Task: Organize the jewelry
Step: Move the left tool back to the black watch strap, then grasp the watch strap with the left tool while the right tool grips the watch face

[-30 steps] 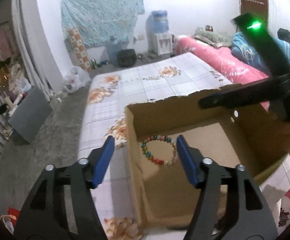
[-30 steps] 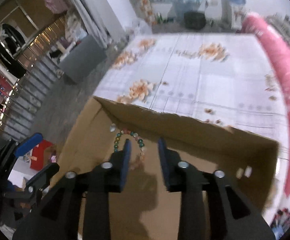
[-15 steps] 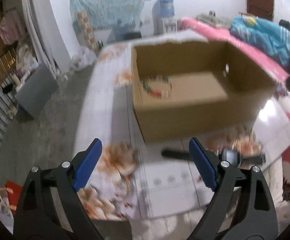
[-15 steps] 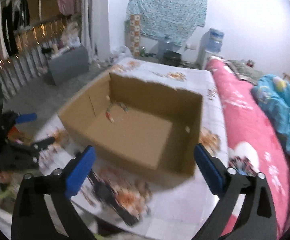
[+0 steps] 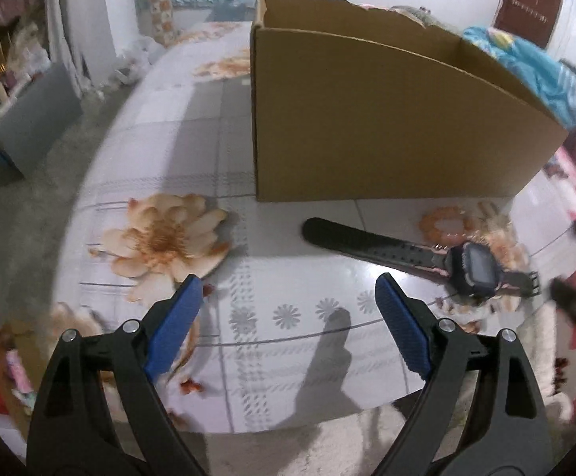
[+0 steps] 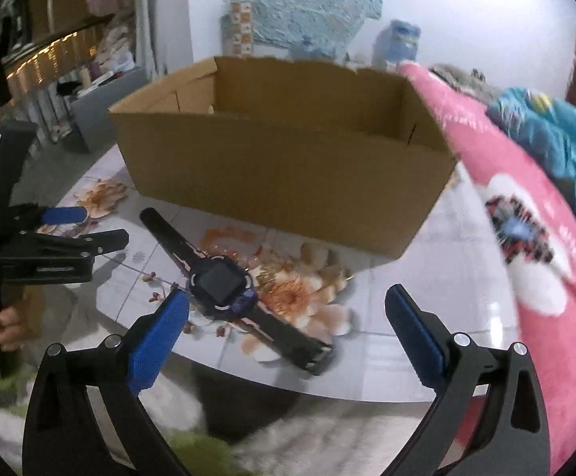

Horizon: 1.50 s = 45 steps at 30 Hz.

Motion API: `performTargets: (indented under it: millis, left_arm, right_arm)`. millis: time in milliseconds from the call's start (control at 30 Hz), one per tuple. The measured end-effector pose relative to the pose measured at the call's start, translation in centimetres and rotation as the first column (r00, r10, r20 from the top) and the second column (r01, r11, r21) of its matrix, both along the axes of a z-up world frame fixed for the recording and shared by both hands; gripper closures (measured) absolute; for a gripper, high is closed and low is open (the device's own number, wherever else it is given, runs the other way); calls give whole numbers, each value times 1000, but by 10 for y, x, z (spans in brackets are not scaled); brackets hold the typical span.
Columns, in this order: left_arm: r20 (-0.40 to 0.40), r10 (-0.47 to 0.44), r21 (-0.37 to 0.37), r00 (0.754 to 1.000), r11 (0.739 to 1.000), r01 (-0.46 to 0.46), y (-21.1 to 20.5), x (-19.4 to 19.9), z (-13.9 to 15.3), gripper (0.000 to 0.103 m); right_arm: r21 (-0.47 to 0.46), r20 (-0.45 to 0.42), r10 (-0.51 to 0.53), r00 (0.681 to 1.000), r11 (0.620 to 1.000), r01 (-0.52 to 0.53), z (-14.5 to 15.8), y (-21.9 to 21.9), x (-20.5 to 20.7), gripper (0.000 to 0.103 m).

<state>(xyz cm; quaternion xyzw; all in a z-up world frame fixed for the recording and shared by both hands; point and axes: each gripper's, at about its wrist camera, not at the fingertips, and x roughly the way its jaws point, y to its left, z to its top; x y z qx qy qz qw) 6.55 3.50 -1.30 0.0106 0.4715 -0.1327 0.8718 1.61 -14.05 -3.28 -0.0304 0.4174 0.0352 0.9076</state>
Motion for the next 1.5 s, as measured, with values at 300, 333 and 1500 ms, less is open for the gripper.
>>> performTargets:
  millis: [300, 333, 1500]
  left_arm:
    - [-29, -30, -108, 999, 994, 27, 1, 31, -6, 50]
    - [-37, -32, -117, 999, 993, 27, 0, 33, -9, 54]
    - [-6, -167, -189, 986, 968, 163, -50, 16, 1, 76]
  right_arm:
    - [32, -77, 36, 996, 999, -34, -26, 17, 23, 60]
    - [48, -70, 38, 997, 998, -34, -27, 16, 23, 61]
    - [111, -38, 62, 997, 992, -58, -35, 11, 27, 61]
